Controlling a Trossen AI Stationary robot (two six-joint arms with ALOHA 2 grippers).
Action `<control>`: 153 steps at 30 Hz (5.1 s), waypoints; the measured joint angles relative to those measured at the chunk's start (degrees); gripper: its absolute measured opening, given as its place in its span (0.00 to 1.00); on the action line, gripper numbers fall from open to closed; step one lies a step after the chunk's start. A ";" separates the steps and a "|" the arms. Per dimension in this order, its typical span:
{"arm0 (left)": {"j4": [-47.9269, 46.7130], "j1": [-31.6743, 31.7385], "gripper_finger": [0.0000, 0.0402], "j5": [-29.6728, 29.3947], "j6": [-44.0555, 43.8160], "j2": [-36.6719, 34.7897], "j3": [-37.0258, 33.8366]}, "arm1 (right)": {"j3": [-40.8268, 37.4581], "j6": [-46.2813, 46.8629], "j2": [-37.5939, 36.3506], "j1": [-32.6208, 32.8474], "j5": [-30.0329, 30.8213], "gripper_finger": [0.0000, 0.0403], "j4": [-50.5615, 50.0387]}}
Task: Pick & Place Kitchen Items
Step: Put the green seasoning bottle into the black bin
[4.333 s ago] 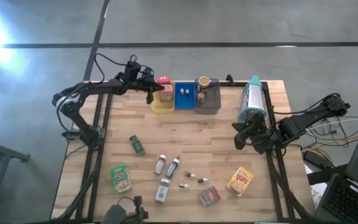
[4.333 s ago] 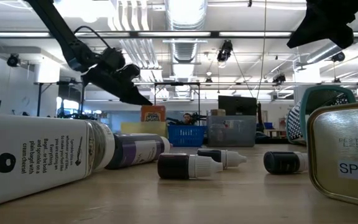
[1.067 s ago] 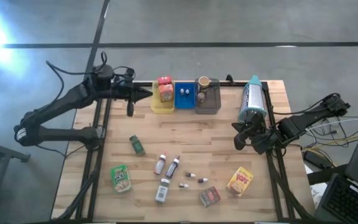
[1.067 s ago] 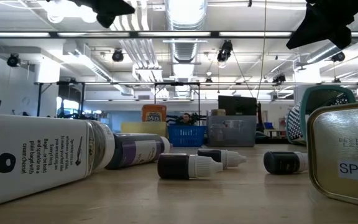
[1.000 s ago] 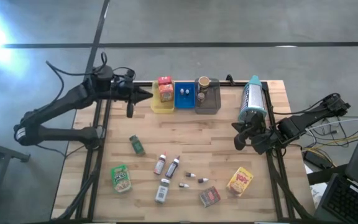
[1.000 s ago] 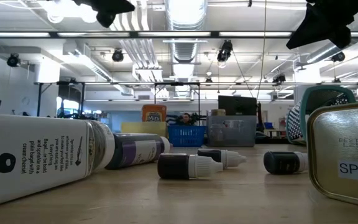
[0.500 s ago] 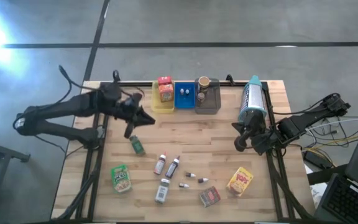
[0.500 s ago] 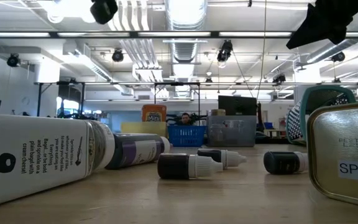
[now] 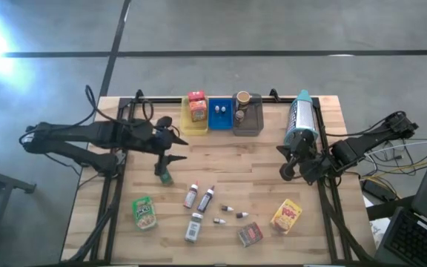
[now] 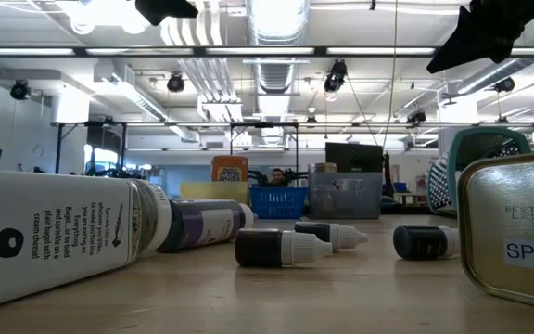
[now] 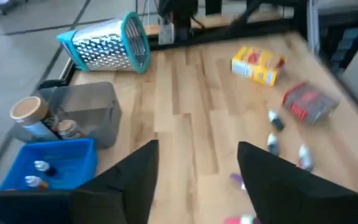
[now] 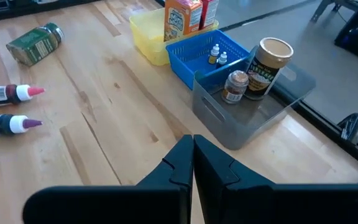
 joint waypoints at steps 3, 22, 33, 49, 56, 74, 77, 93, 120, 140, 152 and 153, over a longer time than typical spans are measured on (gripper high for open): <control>-3.05 0.00 0.60 -1.54 6.88 -0.06 0.00 | 0.00 0.07 0.00 -0.23 0.03 0.02 0.01; -26.07 0.15 0.60 -7.81 34.93 0.40 0.00 | 0.02 6.98 -0.02 -0.30 6.17 0.02 0.58; -36.82 2.69 0.60 -8.03 48.97 2.39 0.00 | 0.02 13.97 -0.02 -0.28 10.54 0.02 0.62; -38.29 7.42 0.60 -8.10 59.61 10.01 -5.02 | 0.02 17.25 -0.02 -0.23 10.42 0.02 0.91; -37.10 7.15 0.60 -5.79 55.53 14.01 -6.08 | 0.02 16.44 -0.02 -0.23 10.34 0.02 0.95; -29.62 4.29 0.60 -2.33 53.11 20.32 -10.89 | -0.11 15.18 0.00 -0.25 10.29 0.02 0.95; -28.58 4.28 0.60 -2.15 52.98 20.46 -11.67 | -0.13 15.20 0.00 -0.24 10.29 0.02 0.92; -19.45 4.26 0.59 -2.00 54.99 20.46 -18.73 | -0.16 15.24 0.00 -0.25 10.29 0.02 0.95; -11.46 4.24 0.52 -3.19 54.95 22.28 -22.24 | -0.20 15.03 0.00 -0.25 10.29 0.02 0.95; -11.98 6.37 0.51 0.36 27.47 22.50 0.76 | -0.20 7.12 1.70 -0.25 8.33 0.02 9.31; -15.34 11.13 0.52 17.91 9.71 35.31 18.14 | -0.19 -7.27 2.48 -0.23 4.19 0.02 16.80; -17.37 11.13 0.52 17.89 9.63 37.28 20.24 | -0.12 -7.47 2.39 -0.23 2.78 0.02 16.75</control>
